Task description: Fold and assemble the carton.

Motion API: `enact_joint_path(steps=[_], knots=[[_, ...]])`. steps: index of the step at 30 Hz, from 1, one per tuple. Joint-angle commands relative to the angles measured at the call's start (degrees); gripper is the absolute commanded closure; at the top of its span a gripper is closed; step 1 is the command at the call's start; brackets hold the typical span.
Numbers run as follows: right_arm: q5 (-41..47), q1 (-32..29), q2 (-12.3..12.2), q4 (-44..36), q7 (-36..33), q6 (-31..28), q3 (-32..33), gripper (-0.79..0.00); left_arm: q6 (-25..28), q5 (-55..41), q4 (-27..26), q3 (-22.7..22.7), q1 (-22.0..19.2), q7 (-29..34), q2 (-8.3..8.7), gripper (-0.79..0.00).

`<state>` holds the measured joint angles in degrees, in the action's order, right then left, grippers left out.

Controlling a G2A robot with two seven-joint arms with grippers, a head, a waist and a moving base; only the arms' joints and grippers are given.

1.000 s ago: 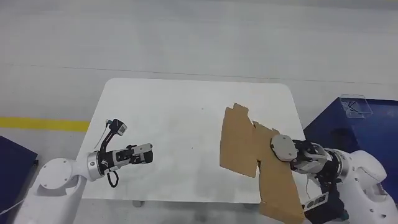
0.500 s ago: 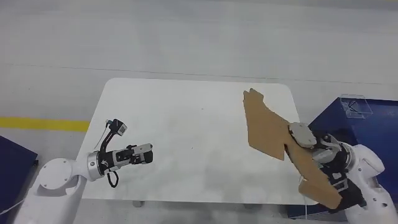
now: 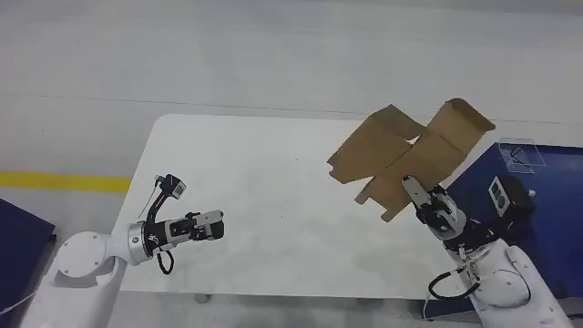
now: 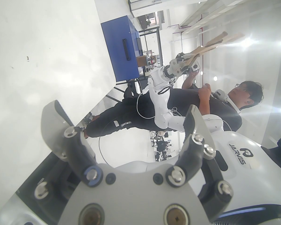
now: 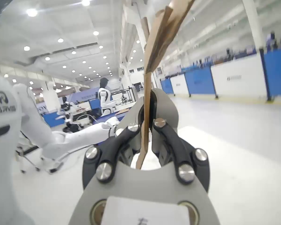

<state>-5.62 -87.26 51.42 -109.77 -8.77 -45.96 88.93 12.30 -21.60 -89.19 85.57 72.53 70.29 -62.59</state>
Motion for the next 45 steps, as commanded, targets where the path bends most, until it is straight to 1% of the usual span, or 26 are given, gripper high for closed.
enact_joint_path(steps=[1,3,4,7,9,28,29,31,32,33,35,36,37,39,41,43,45], knots=[[17.1,0.4,-1.0,-0.3,-18.7,7.0,0.8,0.0,0.0,0.0,0.0,0.0,0.0,0.0,0.0,-0.785],[22.6,0.3,-1.5,0.7,-27.3,10.4,0.9,0.0,0.0,0.0,0.0,0.0,0.0,0.0,0.0,-0.785],[24.1,0.3,-1.7,1.7,-30.0,11.8,0.7,0.0,0.0,0.0,0.0,0.0,0.0,0.0,0.0,-0.785],[25.7,0.8,-1.7,3.6,-33.3,14.0,-0.1,0.0,0.0,0.0,0.0,0.0,0.0,0.0,0.0,-0.785],[25.3,2.0,-1.4,3.7,-29.3,11.6,0.7,0.0,0.0,0.0,0.0,0.0,0.0,0.0,0.0,-0.785],[25.3,2.0,-1.4,3.7,-29.3,11.6,0.7,0.0,0.0,0.0,0.0,0.0,0.0,0.0,0.0,-0.785],[26.1,1.8,-1.4,3.7,-29.6,12.8,0.0,0.0,0.0,2.5,-0.6,-0.2,0.1,-0.5,0.12,-0.785],[30.8,2.9,-1.4,3.8,-34.3,18.6,-2.5,0.0,-1.1,5.6,-1.1,-0.1,0.0,0.1,0.47,-0.785],[32.2,4.3,-1.4,4.3,-37.6,21.5,-3.6,0.0,-2.8,4.2,-1.1,-0.2,-0.5,1.6,0.55,-0.785],[33.1,5.9,-1.4,5.3,-39.7,23.2,-4.5,0.0,-4.2,1.6,-1.1,0.0,-1.3,3.4,0.61,-0.785],[32.8,8.6,-1.1,7.0,-42.0,25.6,-7.3,0.0,-6.5,-0.3,-1.5,-0.1,-3.2,7.5,0.88,-0.785],[33.6,10.0,-0.9,7.6,-43.3,26.9,-9.0,0.0,-7.0,0.1,-2.2,-0.2,-4.1,8.3,1.01,-0.785],[34.6,11.3,-0.7,8.2,-44.4,27.7,-10.4,0.0,-7.5,0.9,-3.1,-0.5,-4.6,8.7,1.12,-0.785],[33.7,14.0,-0.4,9.8,-45.8,29.0,-12.9,0.0,-8.0,1.6,-5.2,-1.2,-5.3,9.1,1.23,-0.785],[34.4,15.9,0.1,10.7,-46.4,29.1,-15.5,0.0,-9.0,3.5,-6.5,-2.0,-5.8,7.2,1.3,-0.785],[36.1,17.4,0.7,11.2,-48.1,29.8,-18.3,0.0,-10.1,6.1,-7.9,-3.7,-6.4,4.7,1.23,-0.785],[35.1,18.8,1.2,12.1,-48.2,29.6,-20.8,0.0,-9.8,5.3,-8.3,-5.5,-6.9,3.7,1.03,-0.785]])
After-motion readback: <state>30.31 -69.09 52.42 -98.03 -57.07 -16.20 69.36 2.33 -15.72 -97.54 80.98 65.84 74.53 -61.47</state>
